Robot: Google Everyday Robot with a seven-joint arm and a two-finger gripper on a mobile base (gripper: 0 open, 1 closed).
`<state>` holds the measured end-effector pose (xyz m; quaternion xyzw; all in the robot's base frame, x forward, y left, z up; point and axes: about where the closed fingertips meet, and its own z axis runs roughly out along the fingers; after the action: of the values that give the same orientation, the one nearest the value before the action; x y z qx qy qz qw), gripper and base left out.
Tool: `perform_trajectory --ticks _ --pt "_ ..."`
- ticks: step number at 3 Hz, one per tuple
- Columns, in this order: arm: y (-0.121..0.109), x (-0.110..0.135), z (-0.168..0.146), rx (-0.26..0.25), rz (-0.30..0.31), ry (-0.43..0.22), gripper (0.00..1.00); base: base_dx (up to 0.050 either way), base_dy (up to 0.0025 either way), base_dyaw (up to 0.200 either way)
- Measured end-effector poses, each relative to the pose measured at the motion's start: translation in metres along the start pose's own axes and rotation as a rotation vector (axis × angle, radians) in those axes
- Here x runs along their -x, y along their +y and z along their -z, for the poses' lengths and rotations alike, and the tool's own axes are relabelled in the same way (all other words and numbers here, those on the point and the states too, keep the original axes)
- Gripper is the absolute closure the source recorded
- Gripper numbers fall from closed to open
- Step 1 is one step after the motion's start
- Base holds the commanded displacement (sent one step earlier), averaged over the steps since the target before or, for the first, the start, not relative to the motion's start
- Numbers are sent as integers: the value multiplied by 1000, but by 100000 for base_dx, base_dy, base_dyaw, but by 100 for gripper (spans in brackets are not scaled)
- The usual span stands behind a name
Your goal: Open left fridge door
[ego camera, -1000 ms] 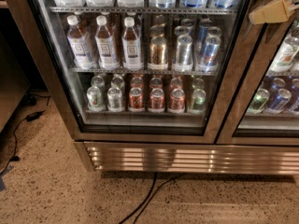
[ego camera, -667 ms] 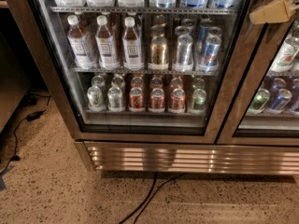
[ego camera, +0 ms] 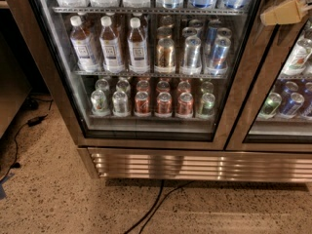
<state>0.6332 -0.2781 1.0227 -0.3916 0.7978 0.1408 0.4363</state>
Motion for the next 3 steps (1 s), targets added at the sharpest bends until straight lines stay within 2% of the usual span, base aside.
perform_trajectory --ticks 3 --pt "2 -6 3 12 -37 9 100 0 0 0"
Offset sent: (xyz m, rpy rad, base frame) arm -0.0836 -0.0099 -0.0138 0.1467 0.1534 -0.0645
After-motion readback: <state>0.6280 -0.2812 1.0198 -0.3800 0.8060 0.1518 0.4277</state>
